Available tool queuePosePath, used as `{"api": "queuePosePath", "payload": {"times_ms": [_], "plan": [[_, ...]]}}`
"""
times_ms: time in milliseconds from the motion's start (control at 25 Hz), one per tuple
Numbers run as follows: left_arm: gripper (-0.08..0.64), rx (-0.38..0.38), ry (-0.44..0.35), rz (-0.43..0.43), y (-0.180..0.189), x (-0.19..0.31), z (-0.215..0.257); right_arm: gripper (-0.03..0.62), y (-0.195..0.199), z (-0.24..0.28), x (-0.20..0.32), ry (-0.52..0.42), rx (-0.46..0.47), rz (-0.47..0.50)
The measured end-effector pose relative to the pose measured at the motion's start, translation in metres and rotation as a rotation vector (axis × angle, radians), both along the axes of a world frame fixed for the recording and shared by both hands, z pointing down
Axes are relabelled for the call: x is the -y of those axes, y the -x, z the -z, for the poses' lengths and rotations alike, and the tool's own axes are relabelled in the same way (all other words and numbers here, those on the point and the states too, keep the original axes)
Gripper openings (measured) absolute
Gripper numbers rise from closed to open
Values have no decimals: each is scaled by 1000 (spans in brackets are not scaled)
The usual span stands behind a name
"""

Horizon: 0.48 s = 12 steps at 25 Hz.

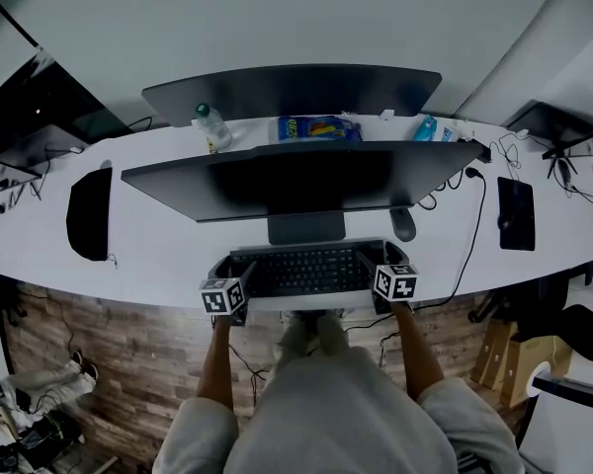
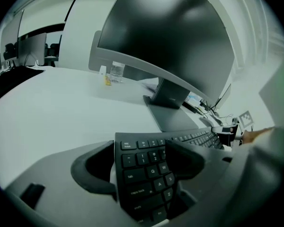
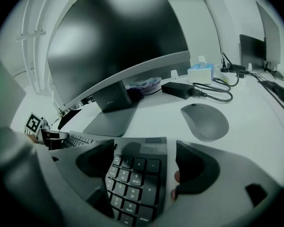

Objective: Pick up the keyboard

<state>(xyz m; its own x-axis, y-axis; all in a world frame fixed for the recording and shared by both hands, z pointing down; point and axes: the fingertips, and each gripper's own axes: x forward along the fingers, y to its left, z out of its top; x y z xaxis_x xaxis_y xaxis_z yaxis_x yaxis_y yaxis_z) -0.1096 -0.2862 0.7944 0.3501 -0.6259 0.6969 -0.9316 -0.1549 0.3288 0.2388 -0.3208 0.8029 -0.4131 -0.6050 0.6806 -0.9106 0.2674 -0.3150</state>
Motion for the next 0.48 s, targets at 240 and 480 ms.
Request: {"api": "queuePosePath", "payload": {"times_ms": [240, 480], "plan": [[318, -42, 11, -3, -1, 5, -2, 394, 5, -2, 7, 26, 27, 17], [318, -52, 19, 5, 0, 7, -6, 394, 12, -6, 6, 36, -2, 53]]}}
